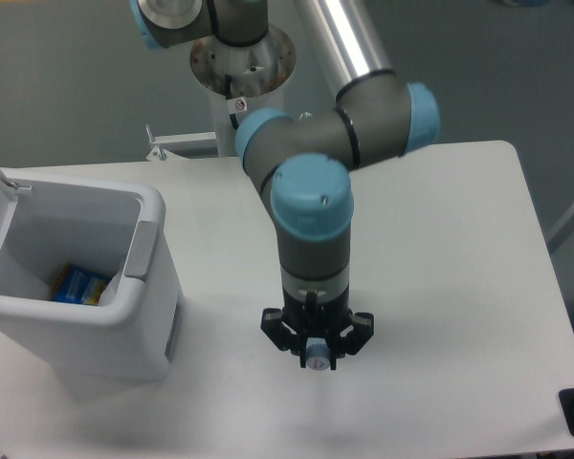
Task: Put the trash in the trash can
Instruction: 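Close the gripper on the bottle cap end and lift, then carry the bottle over the bin and lower it inside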
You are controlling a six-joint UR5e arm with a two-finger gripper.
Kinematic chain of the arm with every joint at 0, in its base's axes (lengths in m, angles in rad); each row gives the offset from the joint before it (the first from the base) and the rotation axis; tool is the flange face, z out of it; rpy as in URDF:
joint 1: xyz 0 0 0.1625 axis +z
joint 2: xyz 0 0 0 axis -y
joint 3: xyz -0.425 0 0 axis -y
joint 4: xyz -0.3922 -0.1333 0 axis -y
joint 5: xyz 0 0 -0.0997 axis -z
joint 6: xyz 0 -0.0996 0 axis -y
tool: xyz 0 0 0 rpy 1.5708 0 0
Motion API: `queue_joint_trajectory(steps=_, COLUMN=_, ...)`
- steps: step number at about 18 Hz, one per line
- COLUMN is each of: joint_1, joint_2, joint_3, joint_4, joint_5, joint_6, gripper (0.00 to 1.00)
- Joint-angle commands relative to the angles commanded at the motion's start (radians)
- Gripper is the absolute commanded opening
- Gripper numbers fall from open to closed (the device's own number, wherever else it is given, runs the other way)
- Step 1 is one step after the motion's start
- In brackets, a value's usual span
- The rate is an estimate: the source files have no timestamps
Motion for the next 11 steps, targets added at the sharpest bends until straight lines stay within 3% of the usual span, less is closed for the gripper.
queue_joint_trajectory(steps=5, joint_1=0.0, joint_2=0.043, joint_3=0.043, joint_4=0.006, joint_5=-0.137, joint_6=-0.061, gripper=0.03)
queue_joint_trajectory(steps=11, joint_1=0.012, joint_2=0.071, joint_3=0.138, joint_4=0.008, joint_5=-0.338, joint_6=-0.161, gripper=0.03)
